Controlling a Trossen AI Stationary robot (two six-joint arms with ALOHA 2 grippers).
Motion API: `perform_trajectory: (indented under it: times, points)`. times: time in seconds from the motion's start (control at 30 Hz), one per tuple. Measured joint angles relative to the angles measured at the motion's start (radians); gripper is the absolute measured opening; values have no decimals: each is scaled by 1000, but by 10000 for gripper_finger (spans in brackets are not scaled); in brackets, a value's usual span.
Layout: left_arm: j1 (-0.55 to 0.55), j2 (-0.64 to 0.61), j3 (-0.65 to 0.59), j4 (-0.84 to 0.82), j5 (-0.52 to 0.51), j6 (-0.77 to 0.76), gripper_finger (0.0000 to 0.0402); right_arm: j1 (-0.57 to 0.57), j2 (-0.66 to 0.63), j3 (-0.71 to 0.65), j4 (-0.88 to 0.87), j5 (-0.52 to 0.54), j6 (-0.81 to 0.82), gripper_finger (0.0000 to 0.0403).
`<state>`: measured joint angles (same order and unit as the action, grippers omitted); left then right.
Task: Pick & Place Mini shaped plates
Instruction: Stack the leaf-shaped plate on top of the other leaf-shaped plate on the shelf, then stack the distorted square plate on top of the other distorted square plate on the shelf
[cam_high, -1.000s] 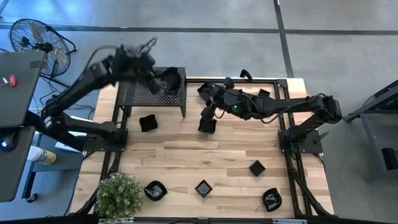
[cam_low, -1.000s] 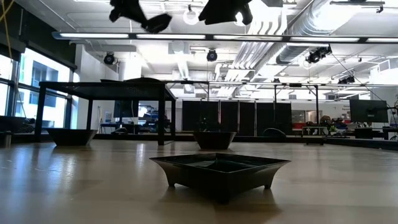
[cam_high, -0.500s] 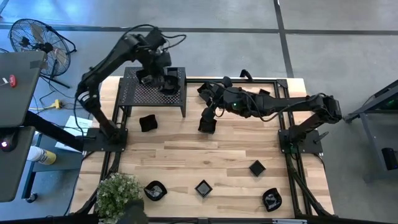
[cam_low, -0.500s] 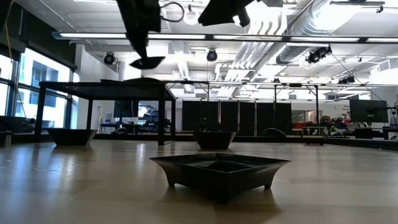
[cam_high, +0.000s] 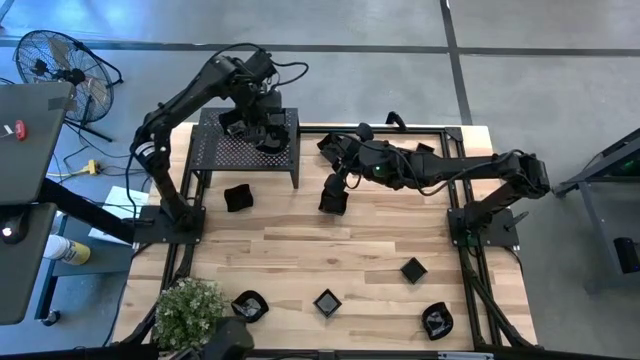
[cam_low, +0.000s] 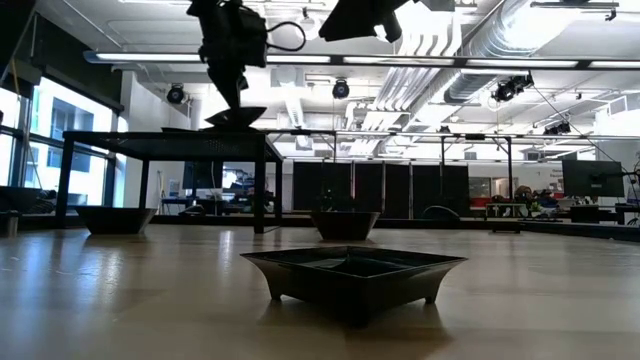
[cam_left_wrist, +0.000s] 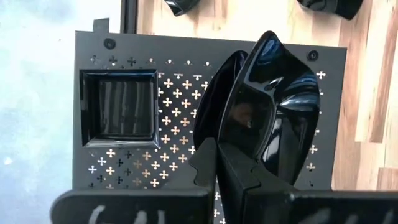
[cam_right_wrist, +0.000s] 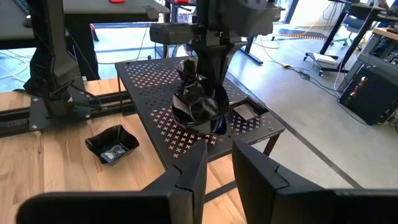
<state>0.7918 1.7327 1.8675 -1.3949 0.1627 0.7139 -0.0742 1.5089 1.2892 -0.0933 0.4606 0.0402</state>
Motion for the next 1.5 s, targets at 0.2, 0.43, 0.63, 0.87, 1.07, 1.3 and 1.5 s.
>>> perform_trajectory:
  times: [0.2,0.43,0.63,0.87,1.07,1.3,1.5]
  points:
    - [0,0,-26,4,-6,26,0,0,0,0,0,0,0,71]
    - [0,1,-46,9,-39,26,2,0,0,0,0,0,0,71]
    - [0,-1,-46,18,-38,15,41,0,0,0,0,6,-2,71]
    - [-4,-19,-46,40,-41,6,80,-5,0,0,0,7,-19,71]
    - [-29,-110,-46,32,-39,-127,56,-29,-41,0,-95,-26,-20,62]
    - [-184,-251,-93,56,25,-519,10,-148,-180,-174,-95,-234,36,5]
    - [-415,-397,-317,190,-124,-958,2,-222,-330,-396,61,-343,93,2]
